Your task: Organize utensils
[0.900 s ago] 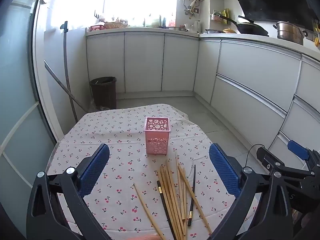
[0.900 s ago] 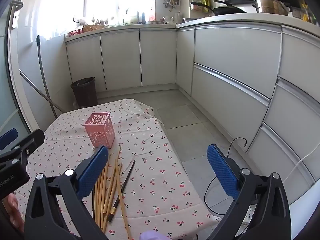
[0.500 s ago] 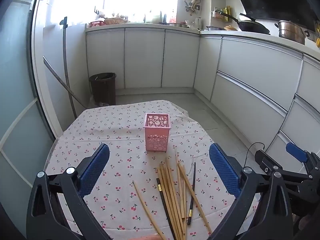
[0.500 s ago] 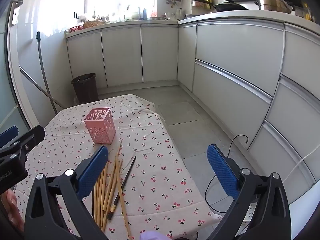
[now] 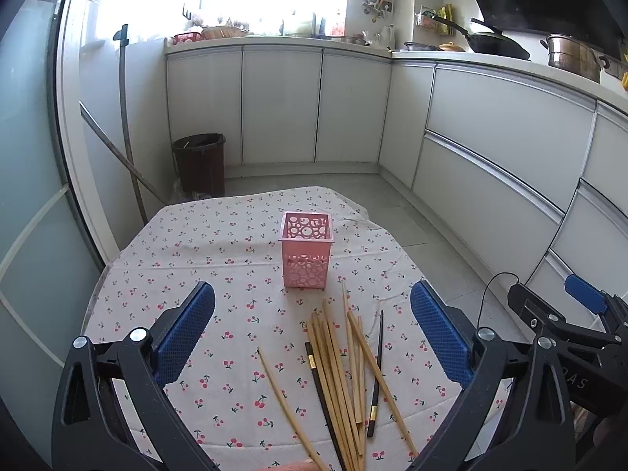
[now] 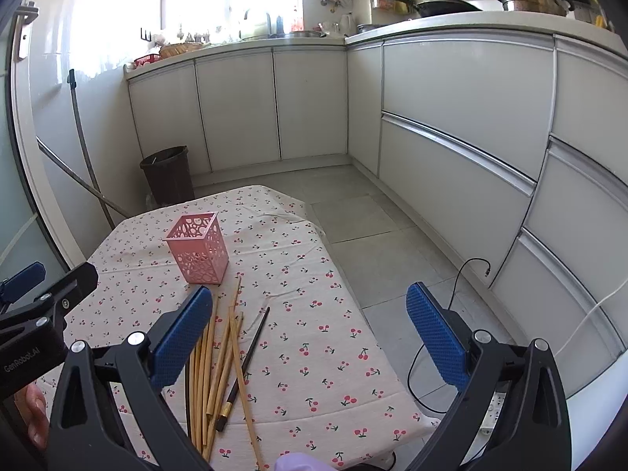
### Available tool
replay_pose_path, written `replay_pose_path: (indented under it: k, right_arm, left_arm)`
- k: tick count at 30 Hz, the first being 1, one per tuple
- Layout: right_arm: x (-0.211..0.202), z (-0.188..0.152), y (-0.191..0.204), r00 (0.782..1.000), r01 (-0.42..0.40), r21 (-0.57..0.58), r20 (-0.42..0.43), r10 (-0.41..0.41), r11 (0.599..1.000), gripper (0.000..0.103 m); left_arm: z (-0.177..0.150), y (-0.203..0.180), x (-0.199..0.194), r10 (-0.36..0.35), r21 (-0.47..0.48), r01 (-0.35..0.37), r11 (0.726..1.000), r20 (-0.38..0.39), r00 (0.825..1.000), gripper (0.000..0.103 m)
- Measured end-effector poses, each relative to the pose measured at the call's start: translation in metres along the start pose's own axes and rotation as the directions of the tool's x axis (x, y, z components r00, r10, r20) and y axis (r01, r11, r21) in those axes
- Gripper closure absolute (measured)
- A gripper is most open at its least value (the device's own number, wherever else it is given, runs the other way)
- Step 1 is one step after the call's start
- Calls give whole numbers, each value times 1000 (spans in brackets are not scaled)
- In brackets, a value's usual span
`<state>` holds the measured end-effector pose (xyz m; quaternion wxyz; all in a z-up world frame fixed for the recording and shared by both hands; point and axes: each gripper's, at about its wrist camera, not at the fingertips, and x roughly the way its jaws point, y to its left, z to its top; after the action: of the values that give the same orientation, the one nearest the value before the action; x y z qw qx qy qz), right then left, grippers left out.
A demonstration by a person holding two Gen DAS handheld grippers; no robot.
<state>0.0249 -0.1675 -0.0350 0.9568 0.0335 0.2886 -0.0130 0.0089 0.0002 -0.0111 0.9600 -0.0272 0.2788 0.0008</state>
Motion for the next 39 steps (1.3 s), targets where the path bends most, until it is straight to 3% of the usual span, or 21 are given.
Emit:
replay_pose_path:
  k: [39]
  right_arm:
    - [1,2,-1,1000,-8,5,-17,8,1000,7]
  left_arm:
    - [-4,2,9,-6,5,6,1000,-27,1000,7]
